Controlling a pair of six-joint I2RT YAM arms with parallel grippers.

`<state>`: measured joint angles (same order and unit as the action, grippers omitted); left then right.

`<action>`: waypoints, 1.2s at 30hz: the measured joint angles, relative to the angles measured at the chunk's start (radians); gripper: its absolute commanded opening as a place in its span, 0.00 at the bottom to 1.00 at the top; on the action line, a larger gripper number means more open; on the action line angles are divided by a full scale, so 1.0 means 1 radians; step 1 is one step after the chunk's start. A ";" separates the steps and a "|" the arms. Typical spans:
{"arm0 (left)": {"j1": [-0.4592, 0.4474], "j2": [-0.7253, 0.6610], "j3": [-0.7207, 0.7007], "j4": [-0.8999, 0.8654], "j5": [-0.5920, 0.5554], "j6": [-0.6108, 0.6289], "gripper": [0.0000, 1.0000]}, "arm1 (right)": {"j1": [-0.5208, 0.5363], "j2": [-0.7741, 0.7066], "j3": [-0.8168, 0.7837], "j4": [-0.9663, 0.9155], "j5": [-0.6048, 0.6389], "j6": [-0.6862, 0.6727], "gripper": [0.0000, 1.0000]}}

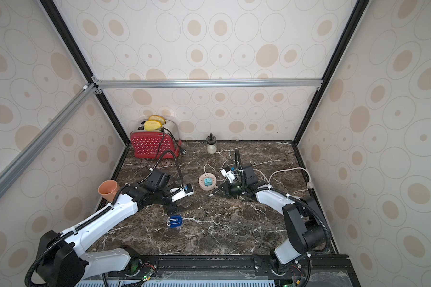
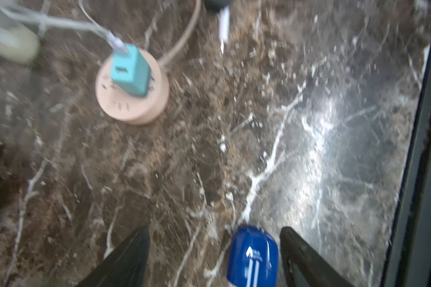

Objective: Charge the electric shaver
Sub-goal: Pick up the charging cable from the center of the board, then pick up the electric shaver from the center of the board.

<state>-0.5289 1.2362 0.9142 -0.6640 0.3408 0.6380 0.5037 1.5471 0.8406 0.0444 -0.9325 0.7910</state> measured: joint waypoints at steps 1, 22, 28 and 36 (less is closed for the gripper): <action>0.000 0.008 0.000 -0.032 -0.011 0.014 0.96 | 0.000 0.000 -0.005 0.009 -0.006 0.002 0.00; -0.052 -0.001 -0.203 -0.059 -0.214 0.119 0.99 | -0.023 -0.015 -0.048 0.046 -0.015 0.002 0.00; -0.052 0.043 -0.203 -0.014 -0.216 0.127 0.99 | -0.023 -0.017 -0.051 0.046 -0.013 -0.010 0.00; -0.052 0.073 -0.208 0.020 -0.212 0.130 0.98 | -0.023 -0.037 -0.068 0.040 -0.008 -0.035 0.00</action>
<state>-0.5808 1.3094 0.7067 -0.6441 0.1287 0.7677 0.4808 1.5101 0.7727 0.0849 -0.9405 0.7563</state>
